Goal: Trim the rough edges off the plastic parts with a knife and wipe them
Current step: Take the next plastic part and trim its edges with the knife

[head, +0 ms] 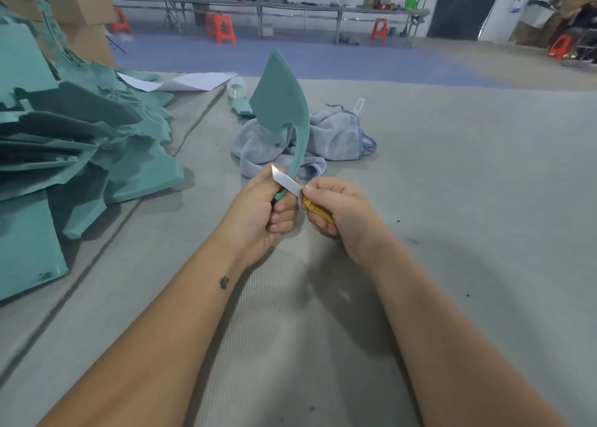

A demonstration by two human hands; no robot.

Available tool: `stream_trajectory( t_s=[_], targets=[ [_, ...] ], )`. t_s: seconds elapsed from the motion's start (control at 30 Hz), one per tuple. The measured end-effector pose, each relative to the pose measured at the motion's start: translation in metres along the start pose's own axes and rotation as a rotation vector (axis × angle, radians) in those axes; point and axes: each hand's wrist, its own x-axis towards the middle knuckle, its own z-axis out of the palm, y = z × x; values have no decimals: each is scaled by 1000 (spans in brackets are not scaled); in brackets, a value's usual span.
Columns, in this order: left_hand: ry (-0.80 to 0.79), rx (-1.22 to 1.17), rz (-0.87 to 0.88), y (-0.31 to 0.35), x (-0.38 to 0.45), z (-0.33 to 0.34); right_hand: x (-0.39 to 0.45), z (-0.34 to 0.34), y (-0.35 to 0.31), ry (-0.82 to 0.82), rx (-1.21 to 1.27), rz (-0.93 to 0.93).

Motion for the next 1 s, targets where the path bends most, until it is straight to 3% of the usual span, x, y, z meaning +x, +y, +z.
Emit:
stream_trajectory(
  t_s=[0.53,0.77,0.93,1.0],
  targets=[
    [-89,-218,-102,3,-2,-7,4,0,5,7,-1,-32],
    [-153,-200,-129,6,-5,-6,10,-10,6,163,176,-51],
    [-156,-220,-129,7,-5,-10,8,-9,8,-34,113,-101],
    [-185,-203,-143,8,-6,-12,10,-5,8,14,93,-85]
  ],
)
